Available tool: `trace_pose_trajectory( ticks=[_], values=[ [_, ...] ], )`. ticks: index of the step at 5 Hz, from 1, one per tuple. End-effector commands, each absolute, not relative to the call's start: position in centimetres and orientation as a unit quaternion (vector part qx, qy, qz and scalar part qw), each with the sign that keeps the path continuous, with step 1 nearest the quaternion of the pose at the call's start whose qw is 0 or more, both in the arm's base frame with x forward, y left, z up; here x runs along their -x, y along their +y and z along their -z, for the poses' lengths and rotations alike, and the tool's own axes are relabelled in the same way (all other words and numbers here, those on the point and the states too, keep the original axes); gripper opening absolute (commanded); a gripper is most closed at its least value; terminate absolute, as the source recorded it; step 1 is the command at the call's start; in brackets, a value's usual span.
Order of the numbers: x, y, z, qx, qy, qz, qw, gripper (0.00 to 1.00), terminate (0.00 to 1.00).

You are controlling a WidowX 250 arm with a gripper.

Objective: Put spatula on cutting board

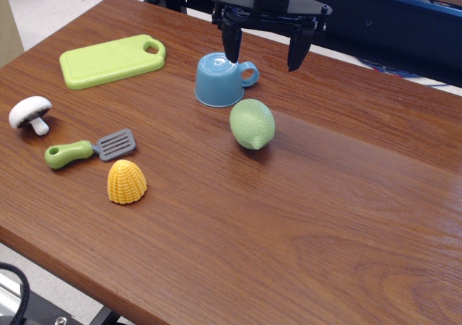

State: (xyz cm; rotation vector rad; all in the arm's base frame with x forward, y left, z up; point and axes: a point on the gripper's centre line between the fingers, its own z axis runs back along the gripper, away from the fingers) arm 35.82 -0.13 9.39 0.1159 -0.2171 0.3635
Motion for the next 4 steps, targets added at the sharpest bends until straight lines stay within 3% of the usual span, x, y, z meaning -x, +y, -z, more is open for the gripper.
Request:
trace_pose_trajectory(
  ticks=[1, 2, 3, 4],
  values=[
    [-35.8, -0.1, -9.4, -0.057, -0.108, -0.180, 0.976, 1.00, 0.00],
    [-34.4, 0.4, -11.1, -0.029, -0.117, -0.114, 0.986, 1.00, 0.00],
    [-32.7, 1.5, -12.6, 0.000, -0.086, -0.068, 0.994, 1.00, 0.00],
    [-31.2, 3.0, -12.5, -0.008, -0.046, -0.006, 0.999, 1.00, 0.00]
  ],
)
